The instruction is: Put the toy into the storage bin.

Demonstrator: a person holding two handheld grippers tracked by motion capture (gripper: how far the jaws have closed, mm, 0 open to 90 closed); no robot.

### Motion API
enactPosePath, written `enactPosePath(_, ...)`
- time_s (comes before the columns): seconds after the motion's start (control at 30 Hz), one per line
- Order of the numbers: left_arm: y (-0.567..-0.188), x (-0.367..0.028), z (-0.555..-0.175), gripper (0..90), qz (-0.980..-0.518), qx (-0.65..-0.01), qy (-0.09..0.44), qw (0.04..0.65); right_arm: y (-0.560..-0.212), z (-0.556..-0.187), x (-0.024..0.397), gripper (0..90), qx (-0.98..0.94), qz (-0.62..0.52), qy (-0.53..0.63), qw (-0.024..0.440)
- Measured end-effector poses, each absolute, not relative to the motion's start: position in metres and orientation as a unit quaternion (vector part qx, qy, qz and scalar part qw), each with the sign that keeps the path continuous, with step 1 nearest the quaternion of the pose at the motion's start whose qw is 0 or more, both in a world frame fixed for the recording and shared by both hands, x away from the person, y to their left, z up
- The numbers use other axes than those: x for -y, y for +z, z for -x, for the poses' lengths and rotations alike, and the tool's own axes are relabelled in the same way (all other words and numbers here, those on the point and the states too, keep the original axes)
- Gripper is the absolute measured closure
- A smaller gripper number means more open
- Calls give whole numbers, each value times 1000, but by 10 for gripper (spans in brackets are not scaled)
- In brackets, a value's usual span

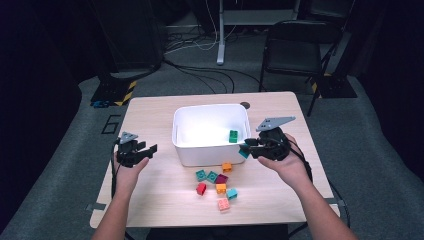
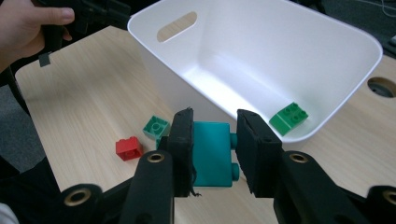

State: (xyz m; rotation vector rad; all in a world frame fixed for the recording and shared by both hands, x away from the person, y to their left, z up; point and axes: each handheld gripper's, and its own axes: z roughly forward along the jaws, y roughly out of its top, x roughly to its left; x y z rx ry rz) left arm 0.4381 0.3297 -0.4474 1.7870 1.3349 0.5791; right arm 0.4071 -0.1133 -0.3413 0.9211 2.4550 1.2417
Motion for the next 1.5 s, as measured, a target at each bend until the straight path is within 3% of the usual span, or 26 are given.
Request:
enactPosePath(0.43, -447, -331, -438, 441, -708, -529, 229, 408, -313, -436, 94, 672, -838, -309, 429, 132)
enactPosePath(1.5, -446, -333, -439, 441, -704, -531, 225, 414, -346, -519, 24, 672, -854, -311, 398, 124)
